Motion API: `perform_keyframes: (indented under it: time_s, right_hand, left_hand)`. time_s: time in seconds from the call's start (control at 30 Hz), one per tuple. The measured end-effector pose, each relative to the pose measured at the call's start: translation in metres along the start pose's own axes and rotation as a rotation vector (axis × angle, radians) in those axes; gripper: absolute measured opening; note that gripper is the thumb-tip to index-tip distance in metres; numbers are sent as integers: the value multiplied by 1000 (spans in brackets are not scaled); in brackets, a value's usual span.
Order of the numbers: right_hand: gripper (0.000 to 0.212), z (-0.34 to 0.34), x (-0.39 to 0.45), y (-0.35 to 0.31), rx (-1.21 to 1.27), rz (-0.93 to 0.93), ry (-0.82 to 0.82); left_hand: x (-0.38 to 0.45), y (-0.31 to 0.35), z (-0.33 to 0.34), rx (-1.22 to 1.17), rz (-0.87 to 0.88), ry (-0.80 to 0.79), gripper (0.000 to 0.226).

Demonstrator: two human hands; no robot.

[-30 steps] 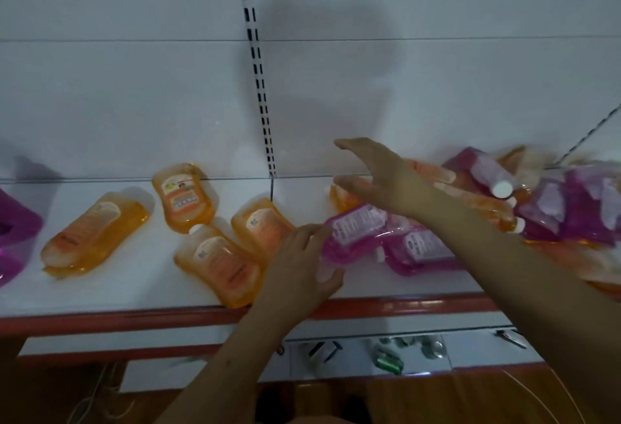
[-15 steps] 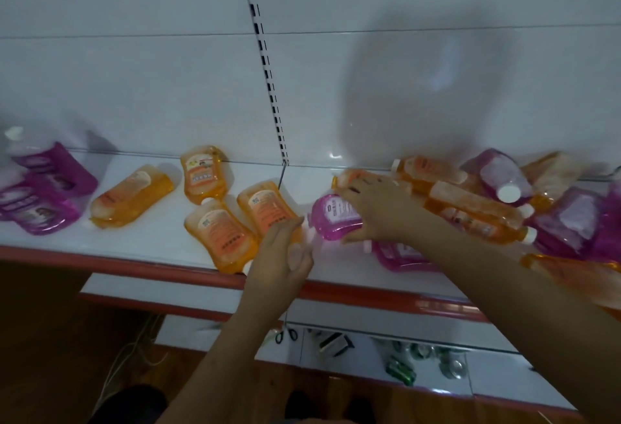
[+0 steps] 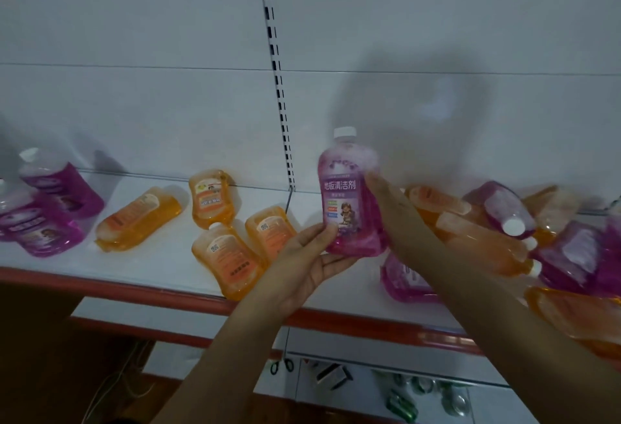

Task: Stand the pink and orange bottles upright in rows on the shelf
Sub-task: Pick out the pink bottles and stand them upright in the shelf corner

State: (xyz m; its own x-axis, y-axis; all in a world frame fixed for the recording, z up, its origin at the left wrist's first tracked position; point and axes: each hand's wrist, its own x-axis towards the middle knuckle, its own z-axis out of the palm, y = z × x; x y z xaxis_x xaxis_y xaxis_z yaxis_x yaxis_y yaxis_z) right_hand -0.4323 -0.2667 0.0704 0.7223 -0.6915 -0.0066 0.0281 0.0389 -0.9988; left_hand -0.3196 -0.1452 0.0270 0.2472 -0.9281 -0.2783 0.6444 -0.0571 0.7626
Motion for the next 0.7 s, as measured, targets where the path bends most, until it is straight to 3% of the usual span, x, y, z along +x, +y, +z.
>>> perform_keyframes:
  time_s: [0.1,0.2,0.33,0.43,0.53,0.63,0.7]
  right_hand:
    - [38,5,15,-10,-137,-66,-33]
    - [39,18,34,-21,-305,-100,-139]
    - [44,53,63,-33,-437,-138,-319]
    - [48,93,85,-34,-584,-204,-386]
    - [41,138,100,-29,-579,-258,-421]
    - [62,184,114,-24,-495,-262,-509]
    - [62,213,124,-20,-432,-248,-576]
  left_hand:
    - [-4,9,-16,114,121,86,30]
    - [-12,23,-37,241,239,214,44]
    - [-31,49,-69,369,361,377,36]
    - [-44,68,-102,450,418,456,43]
    - [-61,87,-133,481,435,510,46]
    - [-79,104,-160,564,443,615,53]
    - [-91,115,-181,599,441,694,57]
